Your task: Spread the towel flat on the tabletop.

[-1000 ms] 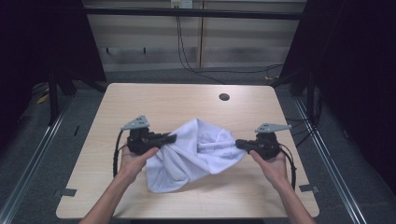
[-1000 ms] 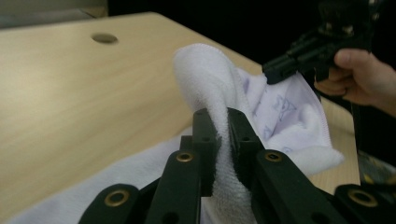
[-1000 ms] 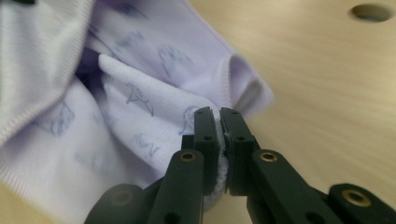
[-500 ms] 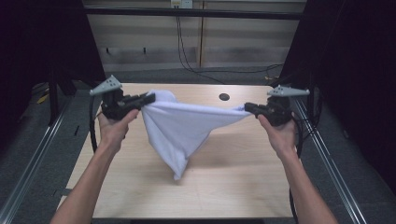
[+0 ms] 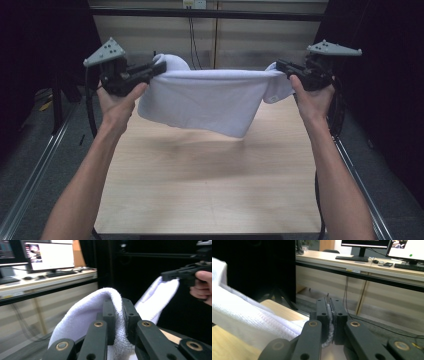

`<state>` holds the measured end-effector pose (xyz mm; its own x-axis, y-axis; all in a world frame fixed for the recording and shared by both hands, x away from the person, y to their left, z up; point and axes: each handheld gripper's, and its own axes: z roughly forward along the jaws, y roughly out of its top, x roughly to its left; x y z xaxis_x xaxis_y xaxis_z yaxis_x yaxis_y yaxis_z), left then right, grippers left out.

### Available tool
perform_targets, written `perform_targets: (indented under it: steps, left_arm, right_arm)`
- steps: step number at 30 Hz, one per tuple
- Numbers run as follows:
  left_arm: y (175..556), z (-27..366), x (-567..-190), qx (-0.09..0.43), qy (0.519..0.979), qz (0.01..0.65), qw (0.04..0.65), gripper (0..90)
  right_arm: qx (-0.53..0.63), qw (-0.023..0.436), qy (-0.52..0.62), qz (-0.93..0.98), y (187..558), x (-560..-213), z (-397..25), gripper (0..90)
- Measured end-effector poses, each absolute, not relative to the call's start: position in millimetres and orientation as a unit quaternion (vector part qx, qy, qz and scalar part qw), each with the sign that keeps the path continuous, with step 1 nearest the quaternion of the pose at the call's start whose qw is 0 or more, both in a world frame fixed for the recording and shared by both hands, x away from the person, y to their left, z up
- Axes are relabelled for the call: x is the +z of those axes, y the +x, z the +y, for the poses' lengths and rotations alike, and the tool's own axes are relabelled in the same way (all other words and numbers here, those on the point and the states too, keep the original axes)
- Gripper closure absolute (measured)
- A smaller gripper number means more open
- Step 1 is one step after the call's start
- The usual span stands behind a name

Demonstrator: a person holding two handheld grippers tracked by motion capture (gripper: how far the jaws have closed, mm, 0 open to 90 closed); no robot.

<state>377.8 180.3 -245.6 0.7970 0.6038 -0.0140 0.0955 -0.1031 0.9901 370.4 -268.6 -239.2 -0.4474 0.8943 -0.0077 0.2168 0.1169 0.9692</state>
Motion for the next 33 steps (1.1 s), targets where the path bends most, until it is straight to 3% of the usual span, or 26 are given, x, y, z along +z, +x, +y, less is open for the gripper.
perform_targets:
  steps: [3,4,5,6,7,9,10,14,15,18,19,20,21,24,26,28,33]
  left_arm:
    - [363,180,-277,0.179,0.73,0.246,0.612,83.3]
    - [349,183,-305,0.146,0.739,0.246,0.61,83.2]
    - [349,183,-305,0.146,0.739,0.246,0.61,83.1]
    - [337,182,-328,0.117,0.752,0.251,0.598,83.1]
    - [332,181,-340,0.108,0.759,0.251,0.591,82.8]
    - [310,179,-379,0.066,0.782,0.253,0.565,82.2]
    - [310,179,-379,0.066,0.782,0.253,0.565,81.9]
    - [288,174,-425,-0.008,0.807,0.261,0.53,78.2]
    - [285,171,-431,-0.023,0.814,0.257,0.52,78.2]
    - [280,170,-434,-0.031,0.817,0.24,0.523,67.0]
    - [282,174,-432,-0.035,0.806,0.242,0.54,64.3]
    - [284,178,-430,-0.032,0.796,0.25,0.55,59.2]
    - [289,190,-427,-0.024,0.779,0.264,0.569,56.5]
    - [296,206,-425,-0.013,0.76,0.285,0.584,52.0]
    - [309,217,-432,0.028,0.774,0.309,0.551,52.8]
    - [324,222,-446,0.03,0.777,0.336,0.532,53.6]
    - [353,218,-491,0.034,0.807,0.375,0.456,53.0]
  right_arm:
    - [0.5,0.314,0.41,0.695,351,-268,-270,87.2]
    - [0.482,0.299,0.41,0.714,335,-291,-271,87.1]
    - [0.482,0.299,0.41,0.714,335,-291,-271,87.1]
    - [0.476,0.29,0.41,0.722,325,-305,-272,87.1]
    - [0.469,0.254,0.422,0.733,304,-339,-275,87.1]
    - [0.447,0.232,0.425,0.752,290,-367,-276,87.1]
    - [0.447,0.232,0.425,0.752,290,-367,-276,87.1]
    - [0.414,0.165,0.445,0.777,258,-436,-280,87.1]
    - [0.414,0.165,0.445,0.777,258,-436,-280,87.1]
    - [0.401,0.146,0.447,0.786,249,-462,-281,86.4]
    - [0.402,0.144,0.449,0.785,247,-467,-283,83.7]
    - [0.4,0.149,0.455,0.781,244,-466,-285,71.5]
    - [0.405,0.155,0.457,0.777,243,-464,-287,65.8]
    - [0.428,0.174,0.466,0.755,240,-453,-292,61.0]
    - [0.444,0.173,0.461,0.748,240,-444,-293,58.7]
    - [0.447,0.17,0.454,0.752,241,-442,-286,57.1]
    - [0.434,0.114,0.405,0.796,243,-461,-245,55.4]
